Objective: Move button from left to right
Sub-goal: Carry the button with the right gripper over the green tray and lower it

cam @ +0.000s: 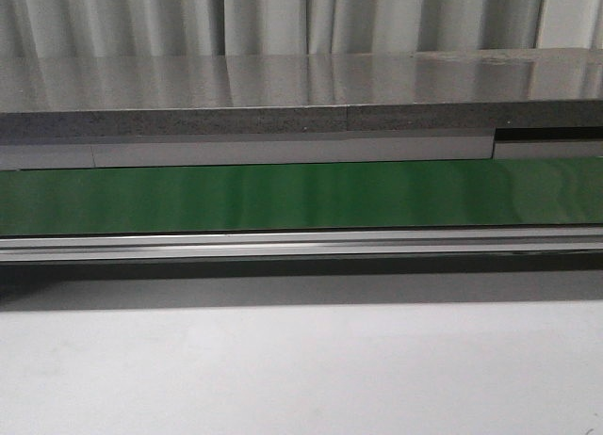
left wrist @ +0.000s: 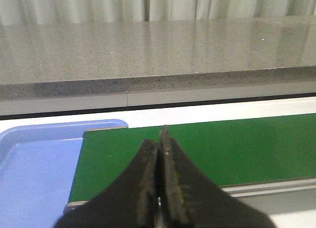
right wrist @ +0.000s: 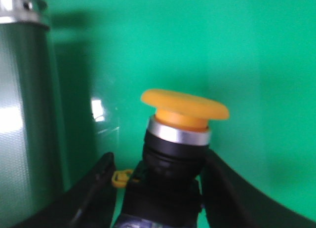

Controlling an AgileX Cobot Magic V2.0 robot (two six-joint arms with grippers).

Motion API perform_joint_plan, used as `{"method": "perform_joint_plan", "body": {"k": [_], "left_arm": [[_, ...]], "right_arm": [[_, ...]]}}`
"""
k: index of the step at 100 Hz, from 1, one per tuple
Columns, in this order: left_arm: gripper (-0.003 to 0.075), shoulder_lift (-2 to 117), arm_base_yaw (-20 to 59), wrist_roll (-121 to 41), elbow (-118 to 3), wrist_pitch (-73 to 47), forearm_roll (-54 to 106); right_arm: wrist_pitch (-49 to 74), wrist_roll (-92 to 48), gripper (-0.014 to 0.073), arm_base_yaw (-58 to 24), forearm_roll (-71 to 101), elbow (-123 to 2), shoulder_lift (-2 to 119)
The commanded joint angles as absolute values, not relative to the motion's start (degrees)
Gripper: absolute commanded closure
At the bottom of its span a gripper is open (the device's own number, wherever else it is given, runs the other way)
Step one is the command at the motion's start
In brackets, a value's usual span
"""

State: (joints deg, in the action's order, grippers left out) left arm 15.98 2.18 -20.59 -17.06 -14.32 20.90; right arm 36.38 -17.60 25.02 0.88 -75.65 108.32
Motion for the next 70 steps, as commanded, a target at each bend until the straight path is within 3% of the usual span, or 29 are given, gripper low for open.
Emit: {"method": "perform_joint_plan", "body": {"k": [1, 53, 60, 70], "left_arm": [[0.0740, 16.3, 2.7, -20.4, -18.7, -9.6, 21.7], [0.0740, 16.3, 2.7, -20.4, -18.7, -9.6, 21.7], [0.0740, 16.3, 2.7, -20.4, -18.7, -9.6, 21.7], [0.0740, 16.3, 2.7, -20.4, -18.7, -9.6, 21.7]], "right_arm": [[33.9, -19.3, 0.0548, 25.3, 0.4, -77.7, 106.6], [34.6, -19.5, 0.0537, 25.3, 1.8, -77.7, 109.4], [34.7, -19.5, 0.0483, 25.3, 2.1, -77.7, 109.4], [35.3, -19.5, 0.0327, 25.3, 2.1, -77.7, 109.4]]}}
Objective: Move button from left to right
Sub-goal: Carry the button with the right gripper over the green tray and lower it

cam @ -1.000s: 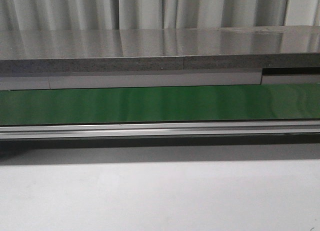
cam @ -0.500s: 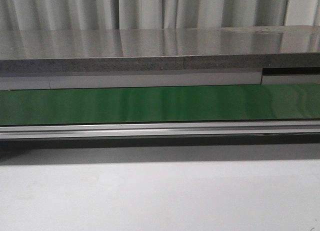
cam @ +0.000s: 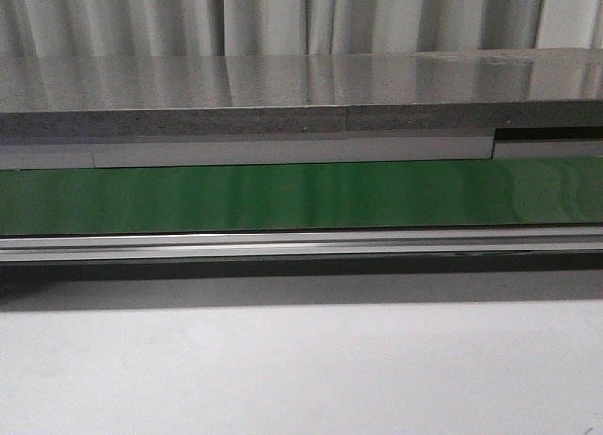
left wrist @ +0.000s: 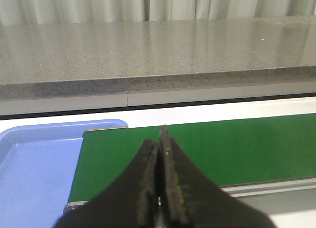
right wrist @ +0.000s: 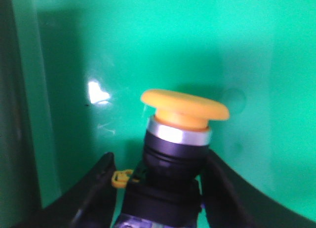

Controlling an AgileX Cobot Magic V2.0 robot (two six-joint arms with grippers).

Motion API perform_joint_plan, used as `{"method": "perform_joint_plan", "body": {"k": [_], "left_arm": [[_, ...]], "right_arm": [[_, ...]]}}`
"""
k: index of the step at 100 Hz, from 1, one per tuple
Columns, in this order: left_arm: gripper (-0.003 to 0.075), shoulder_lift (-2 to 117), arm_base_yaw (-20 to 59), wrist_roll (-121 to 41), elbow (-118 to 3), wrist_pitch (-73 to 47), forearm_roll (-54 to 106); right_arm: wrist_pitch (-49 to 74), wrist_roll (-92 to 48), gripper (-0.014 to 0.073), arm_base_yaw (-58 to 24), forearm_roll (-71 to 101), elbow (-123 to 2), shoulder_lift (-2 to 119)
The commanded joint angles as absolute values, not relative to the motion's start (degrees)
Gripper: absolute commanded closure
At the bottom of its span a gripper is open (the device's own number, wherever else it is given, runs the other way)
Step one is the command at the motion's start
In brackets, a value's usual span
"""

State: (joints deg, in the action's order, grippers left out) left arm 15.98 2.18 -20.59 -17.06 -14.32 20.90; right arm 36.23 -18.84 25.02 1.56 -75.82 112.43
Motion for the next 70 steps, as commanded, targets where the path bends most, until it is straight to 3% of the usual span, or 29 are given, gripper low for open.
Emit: {"method": "perform_joint_plan", "body": {"k": [1, 12, 19, 70], "left_arm": [[0.0740, 16.3, 2.7, -20.4, -18.7, -9.6, 21.7], [0.0740, 16.3, 2.7, -20.4, -18.7, -9.6, 21.7], [0.0740, 16.3, 2.7, -20.4, -18.7, -9.6, 21.7], [0.0740, 16.3, 2.7, -20.4, -18.7, -9.6, 21.7]], "right_arm": [[35.3, -19.5, 0.0315, 25.3, 2.1, -77.7, 109.4], [35.3, -19.5, 0.0155, 25.3, 2.1, -77.7, 109.4], [35.3, -19.5, 0.0113, 25.3, 2.1, -77.7, 109.4], [36.4, -17.7, 0.0111, 26.4, 2.2, -81.1, 105.3]]}}
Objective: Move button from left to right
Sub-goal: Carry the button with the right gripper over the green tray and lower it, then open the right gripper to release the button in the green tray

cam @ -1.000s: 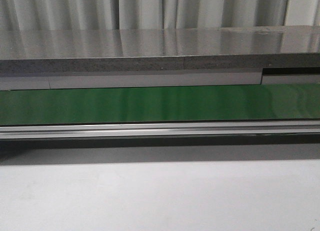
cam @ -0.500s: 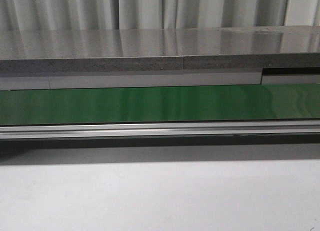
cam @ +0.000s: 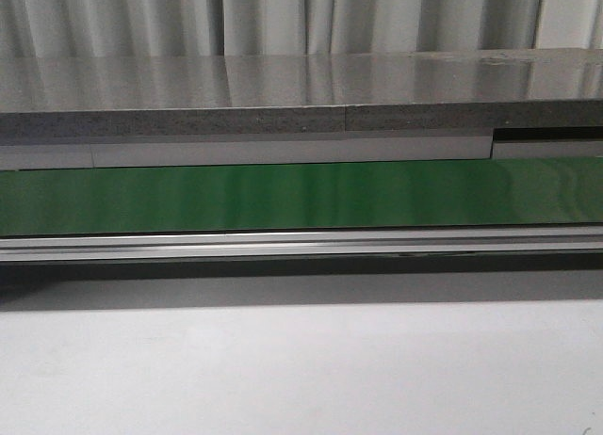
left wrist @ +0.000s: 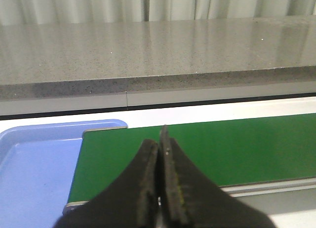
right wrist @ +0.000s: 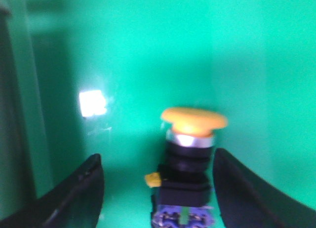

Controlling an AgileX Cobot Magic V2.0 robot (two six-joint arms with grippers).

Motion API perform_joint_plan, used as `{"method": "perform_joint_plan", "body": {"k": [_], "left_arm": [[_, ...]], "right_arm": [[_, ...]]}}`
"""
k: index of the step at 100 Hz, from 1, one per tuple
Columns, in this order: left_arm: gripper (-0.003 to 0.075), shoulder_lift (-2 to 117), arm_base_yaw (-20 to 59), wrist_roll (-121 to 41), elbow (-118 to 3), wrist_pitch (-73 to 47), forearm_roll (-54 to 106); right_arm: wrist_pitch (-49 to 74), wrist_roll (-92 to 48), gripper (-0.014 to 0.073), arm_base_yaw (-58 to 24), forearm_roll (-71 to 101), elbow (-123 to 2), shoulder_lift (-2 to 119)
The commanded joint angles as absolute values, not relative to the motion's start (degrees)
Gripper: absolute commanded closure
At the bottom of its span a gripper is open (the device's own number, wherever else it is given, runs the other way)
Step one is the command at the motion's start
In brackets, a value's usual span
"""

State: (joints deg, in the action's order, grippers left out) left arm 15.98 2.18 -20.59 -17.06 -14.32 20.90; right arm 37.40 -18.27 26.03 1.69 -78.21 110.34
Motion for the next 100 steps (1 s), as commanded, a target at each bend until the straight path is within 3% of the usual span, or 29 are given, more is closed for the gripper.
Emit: {"method": "perform_joint_plan", "body": {"k": [1, 32, 57, 100], "left_arm": [[0.0740, 16.3, 2.7, -20.4, -18.7, -9.6, 21.7], [0.0740, 16.3, 2.7, -20.4, -18.7, -9.6, 21.7], [0.0740, 16.3, 2.7, -20.4, -18.7, -9.6, 21.7], [0.0740, 16.3, 2.7, -20.4, -18.7, -9.6, 21.7]], "right_arm": [[36.4, -17.7, 0.0111, 26.4, 2.2, -81.2, 104.9], [36.3, -17.1, 0.0115, 24.4, 9.9, -82.3, 97.9], [35.3, -17.1, 0.0116, 17.6, 11.4, -81.3, 91.0], [25.5, -17.1, 0.0117, 8.0, 11.4, -64.3, 70.9]]}}
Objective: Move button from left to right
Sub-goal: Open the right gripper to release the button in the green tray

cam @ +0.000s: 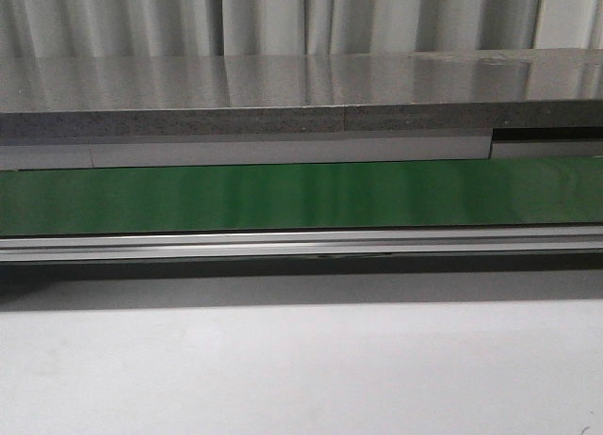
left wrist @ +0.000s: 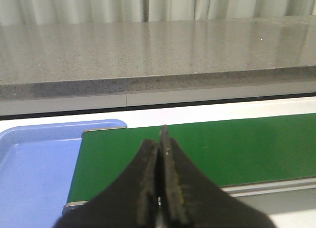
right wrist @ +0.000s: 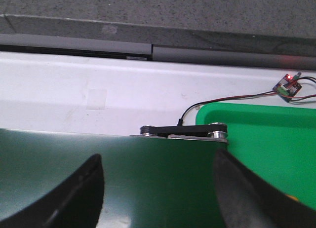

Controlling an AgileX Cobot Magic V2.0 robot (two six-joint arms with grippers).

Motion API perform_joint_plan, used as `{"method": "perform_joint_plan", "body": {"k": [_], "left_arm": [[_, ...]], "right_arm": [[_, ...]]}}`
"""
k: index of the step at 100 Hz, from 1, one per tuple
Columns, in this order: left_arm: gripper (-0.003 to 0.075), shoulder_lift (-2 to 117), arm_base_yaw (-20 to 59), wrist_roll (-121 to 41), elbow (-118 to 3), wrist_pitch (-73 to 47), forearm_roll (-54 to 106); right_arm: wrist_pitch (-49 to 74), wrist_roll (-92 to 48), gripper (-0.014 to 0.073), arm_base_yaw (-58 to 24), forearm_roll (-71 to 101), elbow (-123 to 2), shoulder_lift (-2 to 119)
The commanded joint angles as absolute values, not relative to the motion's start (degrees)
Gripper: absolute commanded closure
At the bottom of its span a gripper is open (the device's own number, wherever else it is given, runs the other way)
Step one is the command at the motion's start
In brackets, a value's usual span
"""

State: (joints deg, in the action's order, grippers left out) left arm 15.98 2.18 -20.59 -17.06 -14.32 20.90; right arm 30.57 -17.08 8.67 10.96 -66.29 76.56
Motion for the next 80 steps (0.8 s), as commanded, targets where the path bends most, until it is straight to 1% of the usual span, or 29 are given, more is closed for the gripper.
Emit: {"method": "perform_joint_plan", "body": {"k": [1, 46, 62, 80], "left_arm": [[0.0740, 16.3, 2.7, -20.4, -18.7, -9.6, 21.7], [0.0740, 16.3, 2.7, -20.4, -18.7, -9.6, 21.7], [0.0740, 16.3, 2.7, -20.4, -18.7, -9.6, 21.7], [0.0740, 16.3, 2.7, -20.4, -18.7, -9.6, 21.7]], "right_arm": [[25.4, -17.1, 0.0117, 8.0, 11.4, -64.0, 70.1], [24.1, -17.1, 0.0117, 7.7, 11.8, -40.6, 42.3], [26.6, -17.1, 0.0117, 7.7, 11.8, -35.1, 32.4], [29.5, -17.1, 0.0127, 7.7, 13.0, -31.1, 24.3]]}}
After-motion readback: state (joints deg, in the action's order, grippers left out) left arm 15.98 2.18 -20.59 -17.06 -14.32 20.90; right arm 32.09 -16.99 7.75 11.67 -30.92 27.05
